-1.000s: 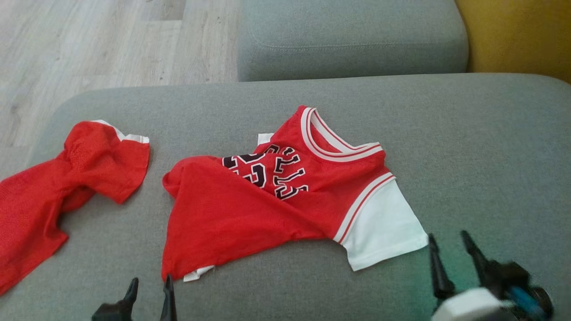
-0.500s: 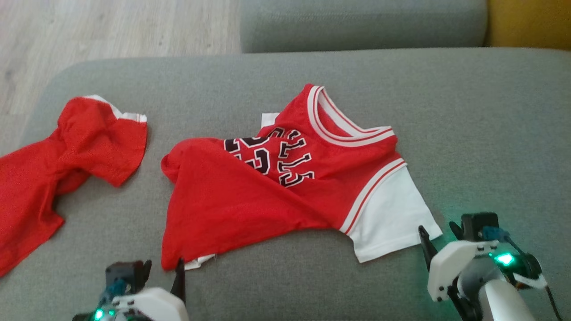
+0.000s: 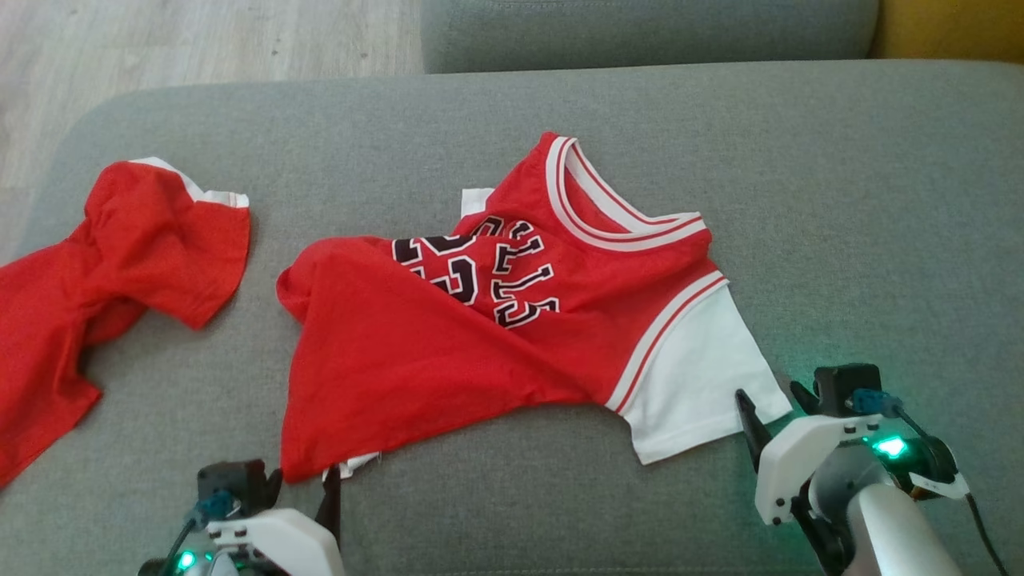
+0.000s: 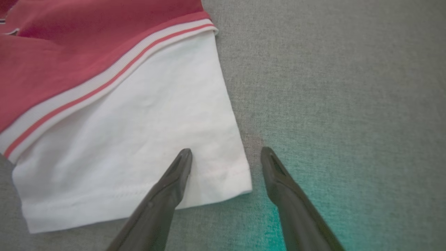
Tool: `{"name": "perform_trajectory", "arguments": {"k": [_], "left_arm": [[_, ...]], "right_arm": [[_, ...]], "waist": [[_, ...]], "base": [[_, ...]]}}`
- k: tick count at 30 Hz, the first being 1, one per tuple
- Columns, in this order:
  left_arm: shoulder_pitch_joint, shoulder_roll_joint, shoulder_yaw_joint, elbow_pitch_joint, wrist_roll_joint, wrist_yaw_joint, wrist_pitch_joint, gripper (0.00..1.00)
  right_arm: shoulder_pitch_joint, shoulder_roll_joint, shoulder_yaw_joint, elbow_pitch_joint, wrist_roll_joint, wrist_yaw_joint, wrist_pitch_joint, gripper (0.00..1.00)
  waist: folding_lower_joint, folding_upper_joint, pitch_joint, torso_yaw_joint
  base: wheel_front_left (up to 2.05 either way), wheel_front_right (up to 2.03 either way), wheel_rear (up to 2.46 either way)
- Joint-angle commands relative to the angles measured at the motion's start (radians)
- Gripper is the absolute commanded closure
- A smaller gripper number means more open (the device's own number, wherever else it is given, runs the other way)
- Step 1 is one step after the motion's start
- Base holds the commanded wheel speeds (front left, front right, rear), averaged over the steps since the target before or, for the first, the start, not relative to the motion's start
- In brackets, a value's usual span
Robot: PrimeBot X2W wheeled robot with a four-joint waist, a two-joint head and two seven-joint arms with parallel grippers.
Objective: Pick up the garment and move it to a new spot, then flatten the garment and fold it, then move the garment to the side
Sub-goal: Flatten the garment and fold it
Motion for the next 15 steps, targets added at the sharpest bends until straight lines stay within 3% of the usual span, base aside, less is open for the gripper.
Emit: {"name": "perform_trajectory", "arguments": {"k": [1,12,15], "left_arm": [[-0.055,0.011,0.035,-0.023,-0.002,0.008,-0.005,0.00],[-0.073,0.020,0.051,0.022,-0.020,0.021,0.009,0.00],[-0.087,0.023,0.048,0.042,-0.021,0.015,-0.003,0.13]], "right_arm": [[-0.045,-0.015,0.030,-0.024,0.005,0.008,-0.014,0.00],[-0.064,-0.024,0.068,-0.018,0.032,0.008,-0.015,0.00],[-0.067,-0.030,0.085,-0.016,0.045,0.008,-0.010,0.00]], "waist": [[0.0000,0.0000,0.007,-0.003],[0.0000,0.0000,0.032,-0.013],[0.0000,0.0000,0.035,-0.011]], "base": [[0.00,0.00,0.00],[0.00,0.00,0.00],[0.00,0.00,0.00]]}}
